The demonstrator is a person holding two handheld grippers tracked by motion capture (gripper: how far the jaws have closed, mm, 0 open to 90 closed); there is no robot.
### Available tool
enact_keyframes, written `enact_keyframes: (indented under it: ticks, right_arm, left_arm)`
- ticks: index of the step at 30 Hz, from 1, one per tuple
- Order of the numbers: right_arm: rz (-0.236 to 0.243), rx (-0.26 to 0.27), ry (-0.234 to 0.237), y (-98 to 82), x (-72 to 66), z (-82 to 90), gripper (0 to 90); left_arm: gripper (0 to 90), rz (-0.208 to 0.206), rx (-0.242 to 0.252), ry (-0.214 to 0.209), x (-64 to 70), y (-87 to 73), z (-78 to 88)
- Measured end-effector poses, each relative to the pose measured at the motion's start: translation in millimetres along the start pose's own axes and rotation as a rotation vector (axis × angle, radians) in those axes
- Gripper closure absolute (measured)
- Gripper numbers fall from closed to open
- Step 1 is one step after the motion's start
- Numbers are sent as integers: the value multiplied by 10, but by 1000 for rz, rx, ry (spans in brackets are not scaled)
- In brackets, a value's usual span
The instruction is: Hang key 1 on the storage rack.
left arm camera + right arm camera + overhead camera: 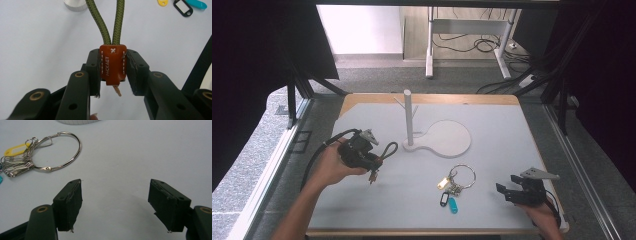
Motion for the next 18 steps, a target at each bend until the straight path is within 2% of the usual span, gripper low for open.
enact_keyframes:
  ticks: [8,18]
  right_arm:
    - [-4,-3,0,-6,9,1,278]
    - [-10,3,4,3,16,11,280]
  left_arm:
    - [666,5,4,1,-28,69,27]
    - [666,1,9,29,-143,194,70]
Point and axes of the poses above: each handheld gripper's, and its own axes: z roughly backward along the jaws, y roughly out of its top, x roughly to its right, the point moved 8 cm from there along -z, roughly forward along the jaws, and after that the axes turned 13 degrees about x, right-handed, at the moved point
